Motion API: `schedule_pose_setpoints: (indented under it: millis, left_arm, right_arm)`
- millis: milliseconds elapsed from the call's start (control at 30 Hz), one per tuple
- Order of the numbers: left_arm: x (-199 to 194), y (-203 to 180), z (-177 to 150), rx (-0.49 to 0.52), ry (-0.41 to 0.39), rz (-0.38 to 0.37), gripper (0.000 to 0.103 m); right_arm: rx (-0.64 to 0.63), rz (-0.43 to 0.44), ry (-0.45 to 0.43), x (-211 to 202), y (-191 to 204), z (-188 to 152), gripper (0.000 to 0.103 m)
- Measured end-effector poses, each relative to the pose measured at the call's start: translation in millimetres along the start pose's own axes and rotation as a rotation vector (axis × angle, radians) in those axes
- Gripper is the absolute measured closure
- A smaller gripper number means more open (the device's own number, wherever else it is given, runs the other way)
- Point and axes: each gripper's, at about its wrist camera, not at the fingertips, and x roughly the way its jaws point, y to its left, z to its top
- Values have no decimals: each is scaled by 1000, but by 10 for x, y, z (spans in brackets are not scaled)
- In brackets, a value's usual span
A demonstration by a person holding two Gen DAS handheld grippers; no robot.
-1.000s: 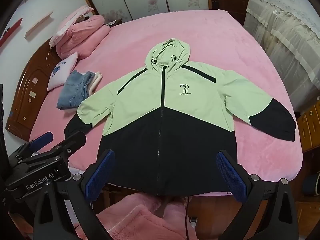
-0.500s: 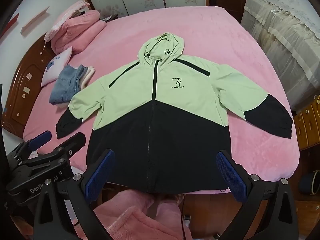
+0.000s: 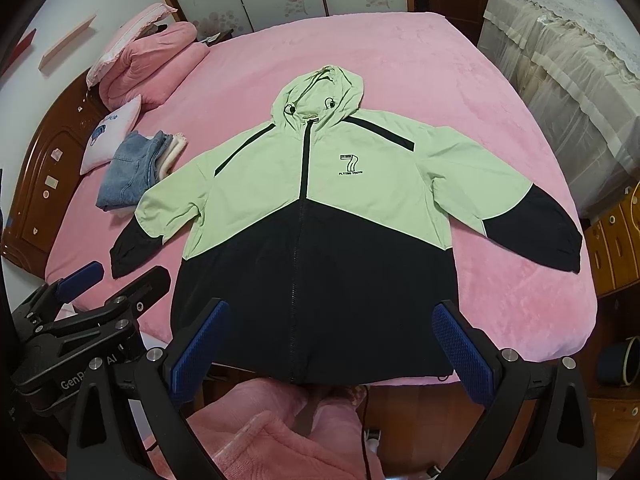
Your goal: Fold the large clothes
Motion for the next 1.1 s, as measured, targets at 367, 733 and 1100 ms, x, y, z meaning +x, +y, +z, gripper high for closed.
schedule_pose_setpoints:
  millis: [367,733,1100]
  left_arm:
    - [-11,44,-13,-20,3,-3,8]
    - [-39,48,-26,-20,-6,1,8]
    - [-98,139,-45,-40,-12,10,8]
  right_arm:
    - [-16,0,3,-51,35,26,0]
    - [-22,-6,-8,-56,91,20,0]
    - [-36,-5,-17,-101,151,12,0]
